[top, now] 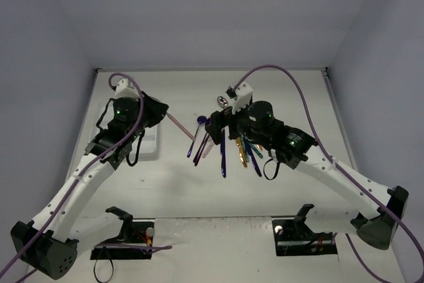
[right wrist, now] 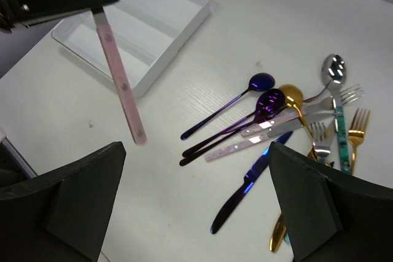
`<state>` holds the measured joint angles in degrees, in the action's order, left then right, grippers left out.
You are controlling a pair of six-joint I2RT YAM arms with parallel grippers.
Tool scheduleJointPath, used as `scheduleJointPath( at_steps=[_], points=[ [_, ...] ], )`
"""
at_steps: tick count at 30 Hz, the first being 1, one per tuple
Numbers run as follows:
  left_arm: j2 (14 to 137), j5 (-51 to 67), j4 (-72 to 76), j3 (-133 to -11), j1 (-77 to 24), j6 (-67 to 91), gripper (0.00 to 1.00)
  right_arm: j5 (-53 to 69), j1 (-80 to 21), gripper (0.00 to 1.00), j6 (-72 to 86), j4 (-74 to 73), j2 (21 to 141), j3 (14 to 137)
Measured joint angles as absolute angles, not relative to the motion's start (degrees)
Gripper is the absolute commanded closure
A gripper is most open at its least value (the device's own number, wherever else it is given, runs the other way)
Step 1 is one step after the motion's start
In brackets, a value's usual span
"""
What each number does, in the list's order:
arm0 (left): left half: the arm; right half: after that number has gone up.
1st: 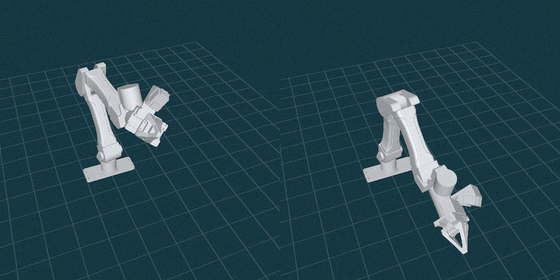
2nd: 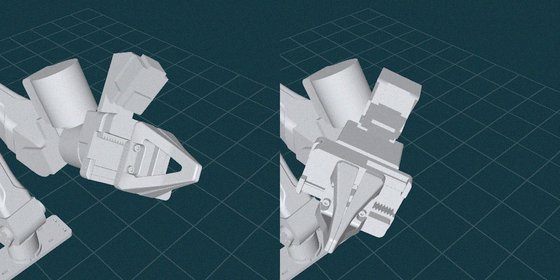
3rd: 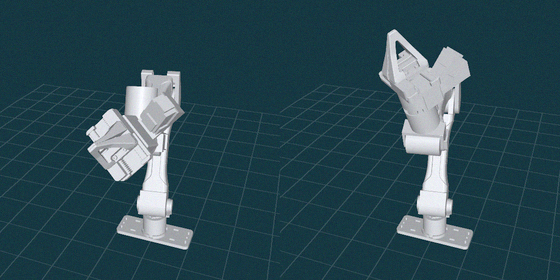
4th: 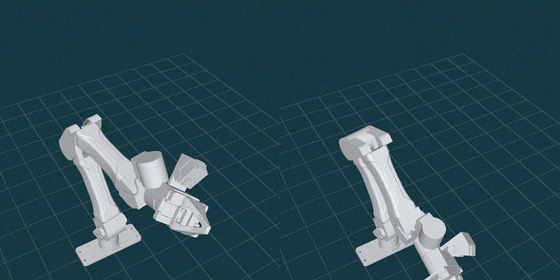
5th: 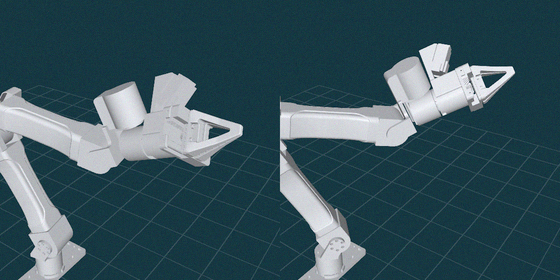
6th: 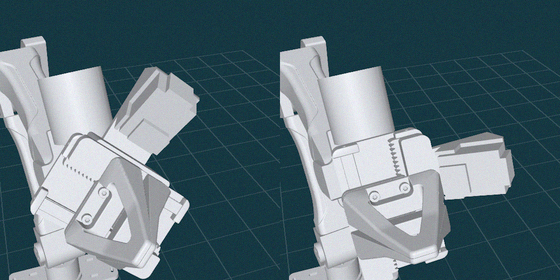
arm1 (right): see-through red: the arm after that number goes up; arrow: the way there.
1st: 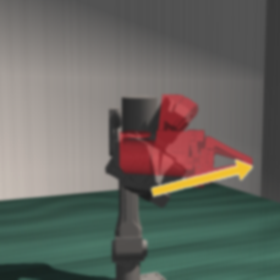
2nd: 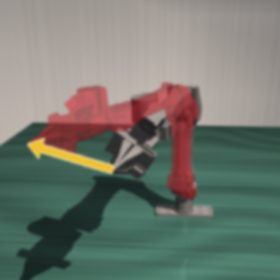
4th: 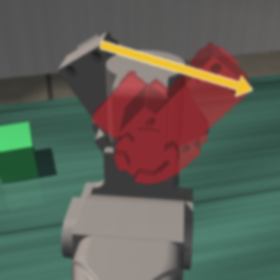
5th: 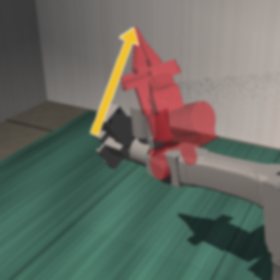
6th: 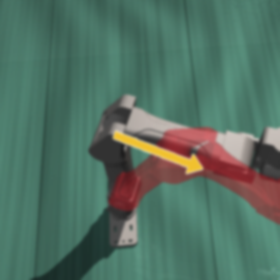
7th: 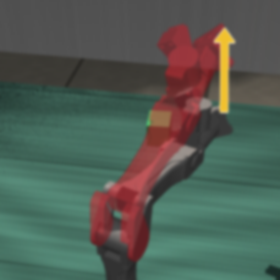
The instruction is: Sort the eating utensils into containers
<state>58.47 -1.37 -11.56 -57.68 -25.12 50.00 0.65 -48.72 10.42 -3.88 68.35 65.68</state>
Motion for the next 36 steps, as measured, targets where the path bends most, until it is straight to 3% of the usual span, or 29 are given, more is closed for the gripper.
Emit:
scheduleJointPath(
  at_steps=[10,20,34,36],
  points=[
    [56.4,-1.0,-18.5,-55.6,-2.7,53.5,1.0,-6.4,-43.6,0.0,10.6,-6.6,55.7,59.4],
    [63.8,-0.4,-14.7,-48.2,10.0,62.4,1.0,-7.0,-41.1,0.0,10.5,-10.9,51.5,57.4],
    [85.7,0.6,-4.9,-51.1,14.0,68.2,1.0,-7.2,-39.7,0.0,9.4,-14.1,49.0,56.3],
    [87.8,0.5,-4.8,-52.9,14.0,68.1,0.96,-7.2,-39.7,0.0,9.4,-14.2,49.0,56.1]
  ],
)
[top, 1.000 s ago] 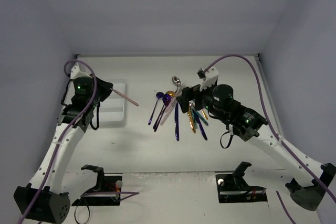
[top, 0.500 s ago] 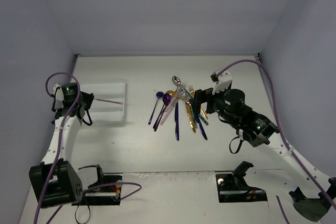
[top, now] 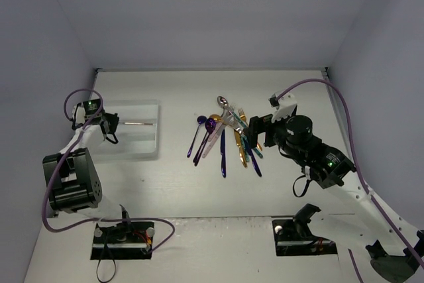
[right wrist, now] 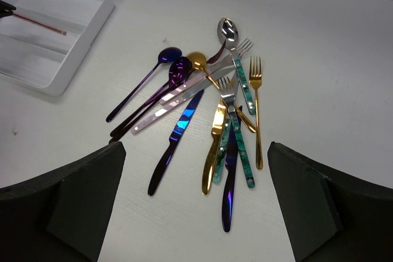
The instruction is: Sort the eating utensils into containers
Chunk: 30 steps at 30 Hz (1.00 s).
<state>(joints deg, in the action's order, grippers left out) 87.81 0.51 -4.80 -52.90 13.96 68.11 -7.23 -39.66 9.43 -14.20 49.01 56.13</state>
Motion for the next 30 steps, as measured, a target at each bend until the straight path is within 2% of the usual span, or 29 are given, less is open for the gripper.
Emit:
scheduleJointPath(
  at_steps=[10,14,22,30],
  points=[
    [92.7,0.2,-6.6,-55.0,14.0,68.1,0.94,-7.9,-39.4,0.0,9.4,-14.4,49.1,55.5],
    [92.7,0.0,-7.1,-55.0,14.0,68.3,0.77,-8.0,-39.4,0.0,9.5,-14.4,49.1,55.2],
    [95.3,0.2,-8.2,-56.7,14.0,68.1,0.52,-8.1,-39.4,0.0,9.9,-14.5,49.2,53.7],
    [94.7,0.7,-11.5,-60.1,14.0,65.0,0.4,-8.4,-39.1,0.01,11.1,-14.5,51.0,52.9]
  ],
)
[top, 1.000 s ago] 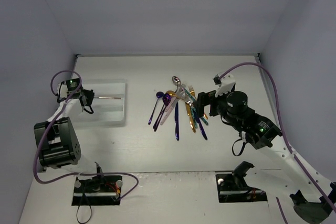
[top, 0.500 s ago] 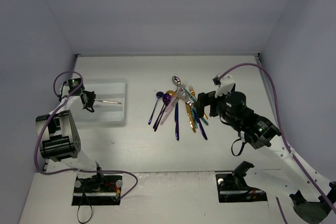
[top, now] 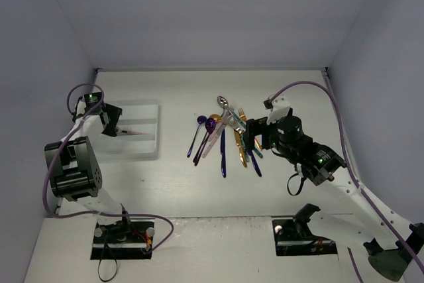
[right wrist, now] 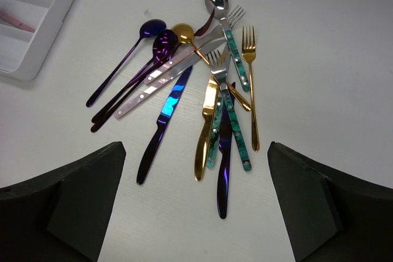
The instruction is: Sort the eating utensils into containers
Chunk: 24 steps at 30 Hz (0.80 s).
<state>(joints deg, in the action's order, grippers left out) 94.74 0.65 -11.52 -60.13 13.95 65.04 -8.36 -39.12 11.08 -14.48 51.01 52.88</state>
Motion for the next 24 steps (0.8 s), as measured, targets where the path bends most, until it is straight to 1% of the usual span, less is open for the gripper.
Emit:
scheduleJointPath(
  at_steps=[4,8,10,14,16,20,22,24],
  points=[
    [90.1,1.7,-13.9,-63.0,13.3,60.4,0.39,-8.4,-38.0,0.06,11.7,-14.4,53.6,52.9],
    [82.4,3.2,-16.1,-65.3,10.7,53.7,0.39,-8.2,-35.8,0.14,11.9,-14.4,57.6,52.9],
    [78.5,4.2,-17.2,-65.5,8.9,50.6,0.39,-7.5,-34.3,0.24,11.8,-14.3,60.3,53.0],
    [70.8,6.8,-20.9,-64.6,5.0,44.0,0.39,-5.6,-31.8,0.38,11.2,-14.4,67.7,55.2],
    [66.8,8.9,-23.2,-63.3,3.6,41.0,0.38,-4.5,-30.6,0.41,10.6,-14.5,72.2,57.6],
    [59.1,11.4,-29.1,-60.7,3.0,35.4,0.38,-3.4,-28.8,0.49,9.8,-13.9,80.2,62.8],
    [56.3,11.7,-32.2,-60.5,2.9,32.8,0.35,-3.0,-27.8,0.53,9.0,-13.4,84.0,65.4],
    [54.2,11.9,-34.8,-60.5,2.4,30.6,0.34,-2.7,-26.9,0.56,8.4,-12.6,87.4,67.5]
  ],
)
